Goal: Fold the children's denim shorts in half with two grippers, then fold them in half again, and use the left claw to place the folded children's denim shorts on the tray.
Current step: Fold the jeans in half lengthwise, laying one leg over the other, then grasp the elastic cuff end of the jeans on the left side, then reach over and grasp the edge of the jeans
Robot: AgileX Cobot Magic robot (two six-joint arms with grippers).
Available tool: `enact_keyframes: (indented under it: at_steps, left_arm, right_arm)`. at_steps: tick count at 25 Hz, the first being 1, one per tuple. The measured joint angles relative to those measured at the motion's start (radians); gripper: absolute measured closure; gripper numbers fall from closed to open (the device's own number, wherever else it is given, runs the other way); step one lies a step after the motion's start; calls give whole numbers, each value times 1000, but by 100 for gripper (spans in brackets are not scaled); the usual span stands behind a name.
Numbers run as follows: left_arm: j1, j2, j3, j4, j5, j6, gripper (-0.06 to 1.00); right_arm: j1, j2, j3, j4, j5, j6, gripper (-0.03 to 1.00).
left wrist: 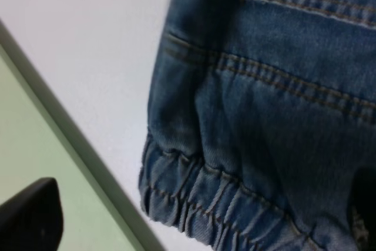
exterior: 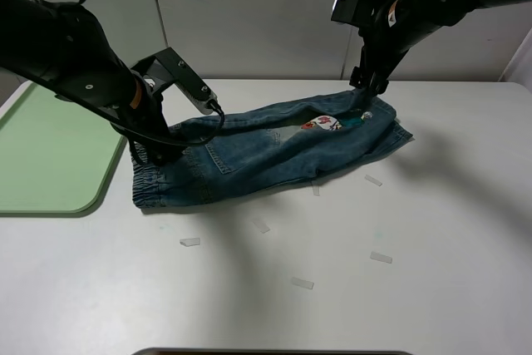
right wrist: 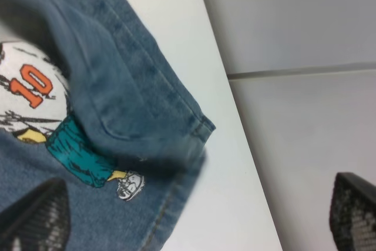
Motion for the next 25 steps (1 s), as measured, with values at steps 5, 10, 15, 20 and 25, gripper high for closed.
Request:
enact_keyframes:
  at_steps: [5, 10, 15, 20, 25]
  left_arm:
    - [0, 0, 0, 0, -3, 1, -5]
    - [0, 0, 0, 0, -11, 1, -5]
    - [0, -2, 0, 0, 7, 1, -5]
    - [0, -58, 0, -2, 135, 1, -5]
    - [0, -173, 0, -56, 277, 1, -5]
  right_arm:
    - [0, 0, 0, -1, 0, 3, 28]
    - [0, 0, 0, 5, 2, 9, 28]
    - [0, 0, 0, 24, 86, 105, 28]
    - [0, 0, 0, 28, 235, 267, 28]
    - [0, 0, 0, 31, 410, 410, 28]
